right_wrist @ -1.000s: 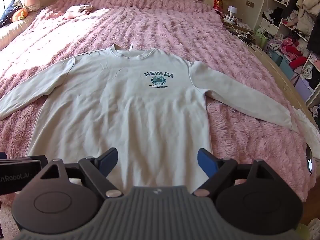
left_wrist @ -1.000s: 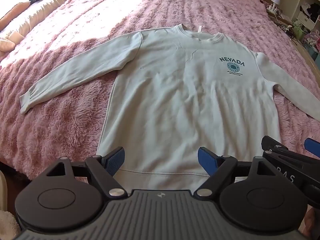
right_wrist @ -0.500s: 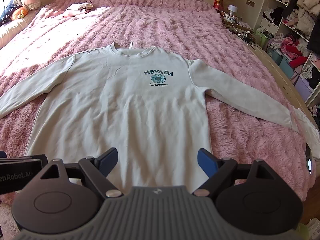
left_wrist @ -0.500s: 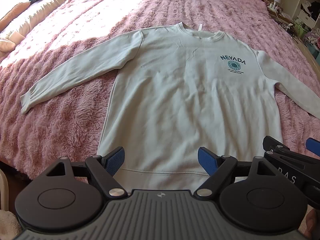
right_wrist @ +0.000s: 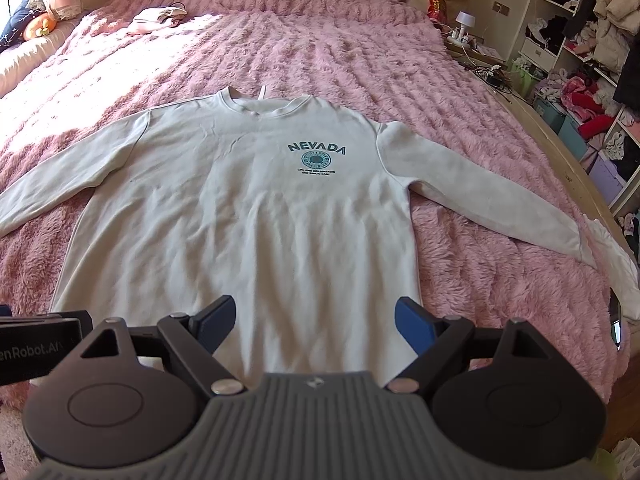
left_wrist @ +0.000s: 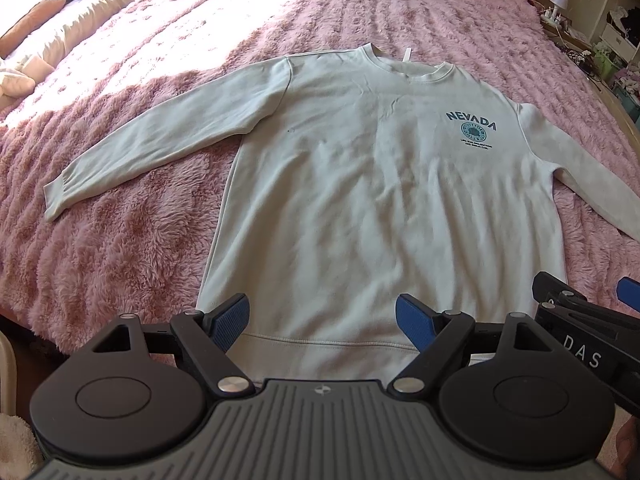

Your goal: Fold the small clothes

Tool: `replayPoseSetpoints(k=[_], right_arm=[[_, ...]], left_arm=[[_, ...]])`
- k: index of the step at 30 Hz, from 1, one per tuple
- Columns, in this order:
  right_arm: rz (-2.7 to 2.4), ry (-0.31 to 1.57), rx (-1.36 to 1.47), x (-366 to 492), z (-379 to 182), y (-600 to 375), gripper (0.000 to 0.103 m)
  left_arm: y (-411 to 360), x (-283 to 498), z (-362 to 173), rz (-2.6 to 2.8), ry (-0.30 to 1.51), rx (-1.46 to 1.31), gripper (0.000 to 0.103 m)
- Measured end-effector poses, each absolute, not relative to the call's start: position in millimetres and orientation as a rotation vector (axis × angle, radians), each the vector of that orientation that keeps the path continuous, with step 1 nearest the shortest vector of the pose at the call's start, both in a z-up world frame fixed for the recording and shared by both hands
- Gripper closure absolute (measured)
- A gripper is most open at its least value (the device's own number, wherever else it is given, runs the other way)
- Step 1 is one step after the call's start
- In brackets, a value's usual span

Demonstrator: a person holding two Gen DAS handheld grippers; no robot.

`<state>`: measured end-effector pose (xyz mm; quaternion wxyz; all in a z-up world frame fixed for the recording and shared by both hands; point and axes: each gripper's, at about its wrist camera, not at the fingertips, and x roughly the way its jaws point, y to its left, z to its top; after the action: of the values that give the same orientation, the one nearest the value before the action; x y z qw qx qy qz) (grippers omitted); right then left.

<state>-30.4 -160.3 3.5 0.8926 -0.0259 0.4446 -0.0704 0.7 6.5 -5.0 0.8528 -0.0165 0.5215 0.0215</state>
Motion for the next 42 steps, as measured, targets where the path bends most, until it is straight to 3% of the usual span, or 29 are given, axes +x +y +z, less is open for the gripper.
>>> replayPoseSetpoints(k=[42], right_arm=[[-0.143,0.924,-0.096,-32.4,3.5,-153.0,0.020]], left_arm=[[3.7,1.0,-7.1,0.043,1.122,-0.041,0.006]])
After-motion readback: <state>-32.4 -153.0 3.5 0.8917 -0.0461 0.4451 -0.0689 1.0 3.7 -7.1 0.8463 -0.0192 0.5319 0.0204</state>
